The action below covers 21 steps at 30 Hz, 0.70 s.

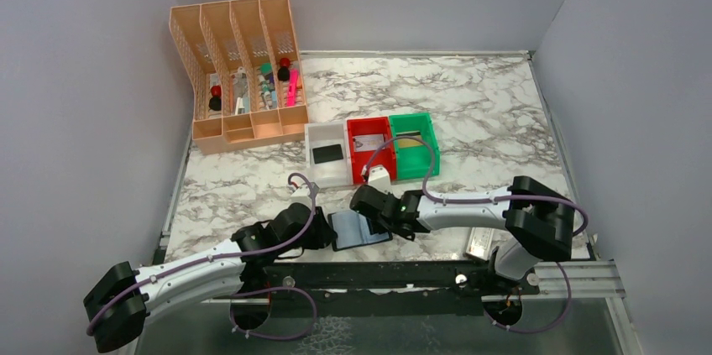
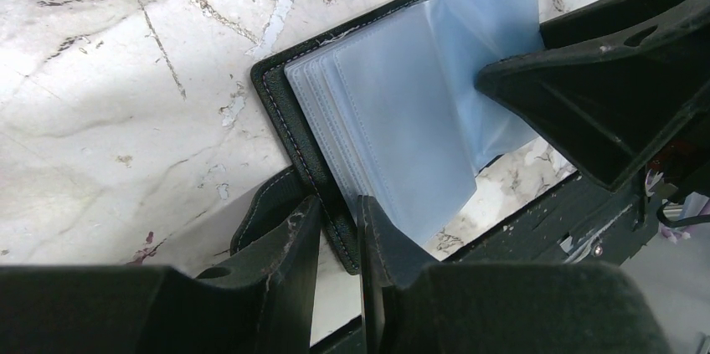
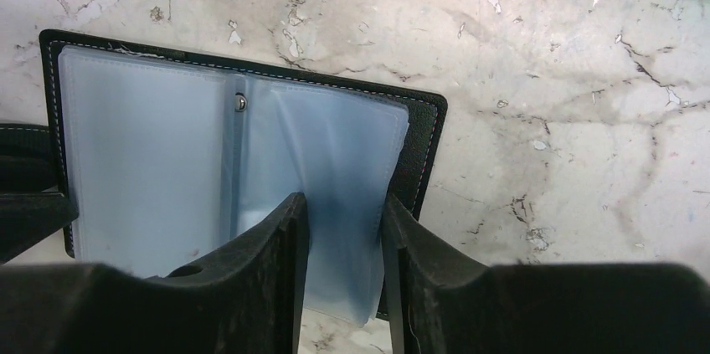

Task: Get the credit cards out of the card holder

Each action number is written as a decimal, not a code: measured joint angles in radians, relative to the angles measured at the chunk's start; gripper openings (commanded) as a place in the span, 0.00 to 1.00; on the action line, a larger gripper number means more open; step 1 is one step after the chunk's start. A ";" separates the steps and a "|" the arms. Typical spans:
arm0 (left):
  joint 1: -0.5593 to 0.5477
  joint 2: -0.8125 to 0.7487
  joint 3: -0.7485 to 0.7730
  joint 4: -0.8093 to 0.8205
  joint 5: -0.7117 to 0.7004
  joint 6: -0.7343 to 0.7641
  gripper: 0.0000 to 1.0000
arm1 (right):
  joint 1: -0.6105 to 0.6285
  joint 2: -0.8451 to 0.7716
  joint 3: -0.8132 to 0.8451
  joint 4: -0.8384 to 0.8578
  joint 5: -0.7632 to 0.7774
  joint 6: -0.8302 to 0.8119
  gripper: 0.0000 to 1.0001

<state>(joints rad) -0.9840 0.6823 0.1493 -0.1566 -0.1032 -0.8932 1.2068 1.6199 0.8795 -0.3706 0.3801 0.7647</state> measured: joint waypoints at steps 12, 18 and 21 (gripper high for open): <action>0.000 0.012 0.000 0.014 0.005 0.000 0.27 | 0.000 -0.071 0.028 -0.058 0.003 -0.010 0.57; 0.000 0.018 0.000 0.026 0.006 0.000 0.27 | 0.003 -0.152 0.078 -0.031 -0.040 -0.061 0.58; 0.000 0.017 0.000 0.028 0.006 0.000 0.26 | 0.013 -0.136 0.081 0.008 -0.078 -0.072 0.59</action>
<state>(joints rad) -0.9840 0.6994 0.1493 -0.1284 -0.0971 -0.8932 1.2201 1.4837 0.9607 -0.3630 0.3023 0.6926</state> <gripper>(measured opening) 0.265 0.584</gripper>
